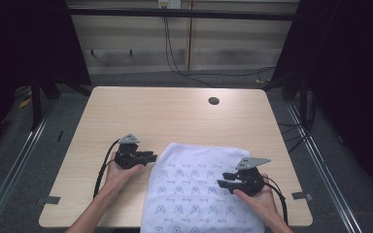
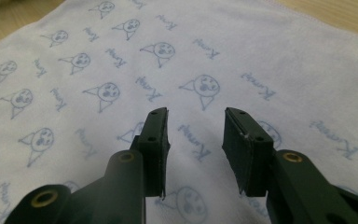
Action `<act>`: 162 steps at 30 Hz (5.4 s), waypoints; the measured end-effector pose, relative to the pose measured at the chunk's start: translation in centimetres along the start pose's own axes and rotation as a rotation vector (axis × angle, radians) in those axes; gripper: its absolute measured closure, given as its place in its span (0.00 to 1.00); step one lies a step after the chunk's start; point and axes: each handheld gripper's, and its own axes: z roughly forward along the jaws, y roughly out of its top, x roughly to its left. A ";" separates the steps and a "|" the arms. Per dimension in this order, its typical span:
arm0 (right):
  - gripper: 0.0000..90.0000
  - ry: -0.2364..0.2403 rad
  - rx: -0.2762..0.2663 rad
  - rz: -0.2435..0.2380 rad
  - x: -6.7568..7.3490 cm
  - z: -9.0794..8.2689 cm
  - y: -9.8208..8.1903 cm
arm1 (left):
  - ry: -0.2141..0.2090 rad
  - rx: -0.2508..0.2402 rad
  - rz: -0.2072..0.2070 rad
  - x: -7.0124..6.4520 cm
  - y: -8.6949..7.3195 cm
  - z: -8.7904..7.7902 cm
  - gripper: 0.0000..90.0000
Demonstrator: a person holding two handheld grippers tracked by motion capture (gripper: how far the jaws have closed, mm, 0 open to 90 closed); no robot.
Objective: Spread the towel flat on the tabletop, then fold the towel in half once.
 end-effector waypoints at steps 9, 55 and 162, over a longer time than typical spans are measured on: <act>0.66 0.017 0.019 -0.014 0.4 0.4 -0.1 | -0.035 0.042 0.056 -1.7 0.3 1.7 0.97; 0.57 -0.011 0.055 0.025 -0.7 0.7 -0.2 | 0.071 -0.073 0.056 0.1 2.1 -0.2 0.94; 0.97 0.004 -0.084 0.077 -8.7 -0.2 4.7 | -0.048 -0.064 0.029 0.2 -0.3 -3.4 0.96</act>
